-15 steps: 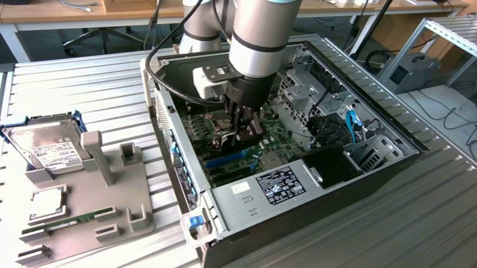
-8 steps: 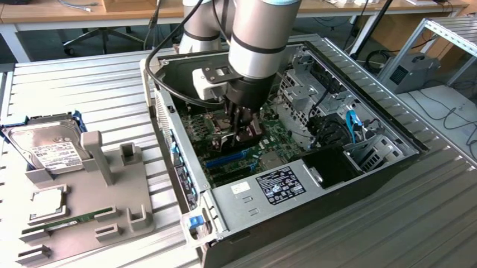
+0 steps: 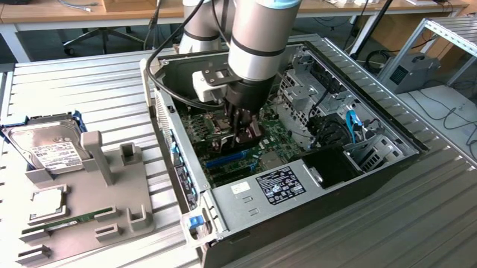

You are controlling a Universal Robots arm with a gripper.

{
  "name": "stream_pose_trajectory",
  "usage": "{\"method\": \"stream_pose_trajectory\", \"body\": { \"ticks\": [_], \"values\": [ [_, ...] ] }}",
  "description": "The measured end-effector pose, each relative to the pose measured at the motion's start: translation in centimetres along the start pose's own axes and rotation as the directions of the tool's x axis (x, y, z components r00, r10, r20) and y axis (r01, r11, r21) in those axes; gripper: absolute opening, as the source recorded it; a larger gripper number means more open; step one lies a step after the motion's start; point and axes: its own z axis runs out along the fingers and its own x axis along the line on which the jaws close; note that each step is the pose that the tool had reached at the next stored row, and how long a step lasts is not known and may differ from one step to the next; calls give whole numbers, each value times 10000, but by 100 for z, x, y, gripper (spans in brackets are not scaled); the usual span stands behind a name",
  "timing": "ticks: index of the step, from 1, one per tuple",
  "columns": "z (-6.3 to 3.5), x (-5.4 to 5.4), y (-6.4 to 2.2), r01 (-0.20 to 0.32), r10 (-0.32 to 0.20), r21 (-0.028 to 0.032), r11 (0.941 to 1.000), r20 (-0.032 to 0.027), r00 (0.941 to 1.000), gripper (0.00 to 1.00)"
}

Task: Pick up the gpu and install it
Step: 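Insert the gpu into the slot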

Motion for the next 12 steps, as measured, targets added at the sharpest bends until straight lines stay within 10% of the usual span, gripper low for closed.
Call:
{"method": "stream_pose_trajectory", "body": {
  "ticks": [12],
  "values": [
    [87, 2, 1, 1, -1, -1, 10000, -17, 10000, 26]
  ]
}}
